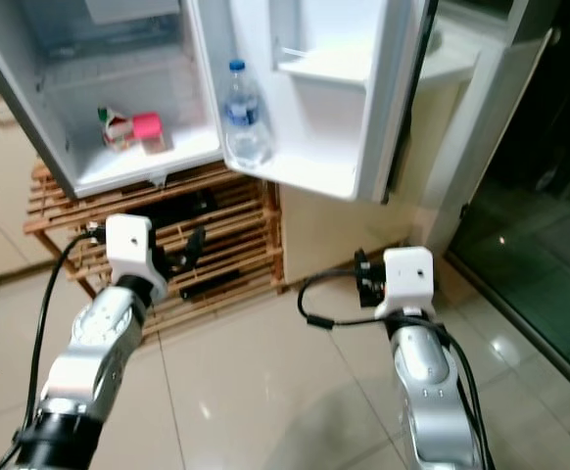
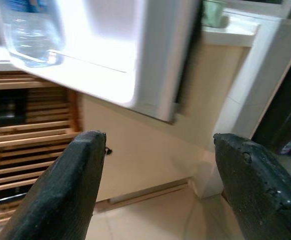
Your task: Restocking fridge
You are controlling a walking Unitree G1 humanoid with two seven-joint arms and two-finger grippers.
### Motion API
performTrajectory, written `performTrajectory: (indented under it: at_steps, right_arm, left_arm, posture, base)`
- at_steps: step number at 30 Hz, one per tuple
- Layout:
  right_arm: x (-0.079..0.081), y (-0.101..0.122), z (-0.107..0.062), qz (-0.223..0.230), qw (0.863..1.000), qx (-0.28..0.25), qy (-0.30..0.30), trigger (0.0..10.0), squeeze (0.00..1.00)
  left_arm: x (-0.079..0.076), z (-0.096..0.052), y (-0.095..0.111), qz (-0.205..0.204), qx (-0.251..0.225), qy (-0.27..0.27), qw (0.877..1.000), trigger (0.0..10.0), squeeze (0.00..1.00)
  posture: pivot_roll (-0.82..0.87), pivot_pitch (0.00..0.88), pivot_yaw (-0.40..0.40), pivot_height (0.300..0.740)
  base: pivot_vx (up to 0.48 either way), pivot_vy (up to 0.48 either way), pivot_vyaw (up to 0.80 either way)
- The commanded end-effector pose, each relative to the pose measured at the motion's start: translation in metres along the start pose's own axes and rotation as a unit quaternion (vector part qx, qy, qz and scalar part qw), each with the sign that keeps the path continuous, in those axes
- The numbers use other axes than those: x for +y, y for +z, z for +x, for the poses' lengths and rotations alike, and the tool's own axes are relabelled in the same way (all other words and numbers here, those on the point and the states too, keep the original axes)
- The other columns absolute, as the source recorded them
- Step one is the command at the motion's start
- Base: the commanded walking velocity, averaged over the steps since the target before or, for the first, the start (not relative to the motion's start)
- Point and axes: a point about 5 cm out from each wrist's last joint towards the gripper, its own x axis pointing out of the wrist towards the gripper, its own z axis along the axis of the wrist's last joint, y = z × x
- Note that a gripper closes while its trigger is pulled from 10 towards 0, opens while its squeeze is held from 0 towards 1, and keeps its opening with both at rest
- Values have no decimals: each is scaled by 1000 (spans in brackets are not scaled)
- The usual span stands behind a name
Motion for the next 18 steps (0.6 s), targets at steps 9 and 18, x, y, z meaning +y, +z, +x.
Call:
performTrajectory:
  at_steps: [9,18]
  right_arm:
    - [-3,3,1,-15,1000,-5,-4,10000,0]
    - [-2,4,2,-15,1000,-9,-5,10000,0]
  left_arm:
    - [-1,3,6,-15,-5,7,1000,10000,0]
    - [-1,4,8,-18,-8,10,1000,10000,0]
  posture:
    - [-191,0,90,740]
    - [-191,0,92,740]
  base:
    - [249,-407,476]
    - [248,-408,450]
